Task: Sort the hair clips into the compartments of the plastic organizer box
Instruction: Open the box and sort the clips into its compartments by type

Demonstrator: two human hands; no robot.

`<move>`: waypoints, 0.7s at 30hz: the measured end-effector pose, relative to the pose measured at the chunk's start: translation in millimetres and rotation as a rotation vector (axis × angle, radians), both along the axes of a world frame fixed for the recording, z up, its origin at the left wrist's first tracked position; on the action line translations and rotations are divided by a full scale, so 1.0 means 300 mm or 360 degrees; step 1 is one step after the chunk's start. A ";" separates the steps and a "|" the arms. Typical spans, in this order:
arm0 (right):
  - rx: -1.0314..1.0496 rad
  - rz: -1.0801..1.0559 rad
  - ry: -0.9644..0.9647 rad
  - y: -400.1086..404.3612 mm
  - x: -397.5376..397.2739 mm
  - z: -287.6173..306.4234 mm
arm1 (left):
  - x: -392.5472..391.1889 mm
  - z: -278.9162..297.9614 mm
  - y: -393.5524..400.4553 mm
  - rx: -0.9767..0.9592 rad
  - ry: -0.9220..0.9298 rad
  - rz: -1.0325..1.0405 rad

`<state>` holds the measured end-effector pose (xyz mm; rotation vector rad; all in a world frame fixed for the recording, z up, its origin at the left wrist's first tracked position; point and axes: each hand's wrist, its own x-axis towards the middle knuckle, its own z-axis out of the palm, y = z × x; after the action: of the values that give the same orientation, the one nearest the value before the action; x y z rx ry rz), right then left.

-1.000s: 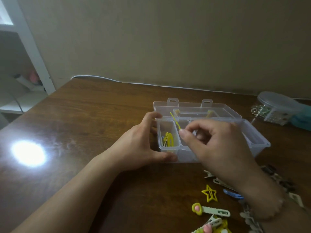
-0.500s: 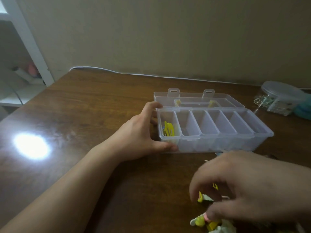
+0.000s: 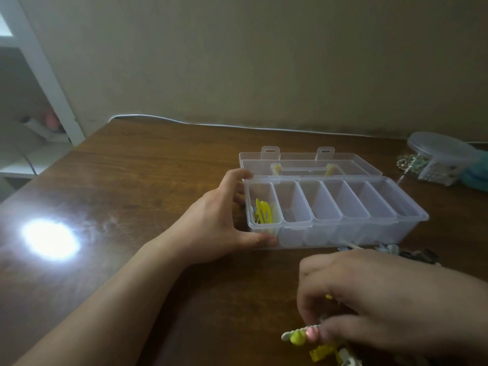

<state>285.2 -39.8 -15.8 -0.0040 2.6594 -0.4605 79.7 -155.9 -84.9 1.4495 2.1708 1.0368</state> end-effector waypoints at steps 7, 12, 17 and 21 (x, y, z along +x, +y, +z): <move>-0.0651 -0.0572 0.1375 -0.001 -0.037 -0.033 | 0.004 -0.011 0.002 0.0080 -0.0015 -0.0045; 0.0111 -0.0861 0.1736 -0.005 -0.148 -0.121 | 0.006 -0.011 0.001 0.0084 -0.0011 -0.0045; 0.0051 -0.0617 0.1345 0.002 -0.160 -0.125 | 0.005 -0.012 0.001 0.0096 0.0016 -0.0061; 0.0078 -0.0467 0.1229 0.017 -0.135 -0.117 | 0.004 -0.015 0.003 0.0086 0.0014 -0.0065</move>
<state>244.8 -34.6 -50.8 0.2806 3.4524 -0.5720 81.0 -154.9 -89.4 1.5183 2.1256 1.0848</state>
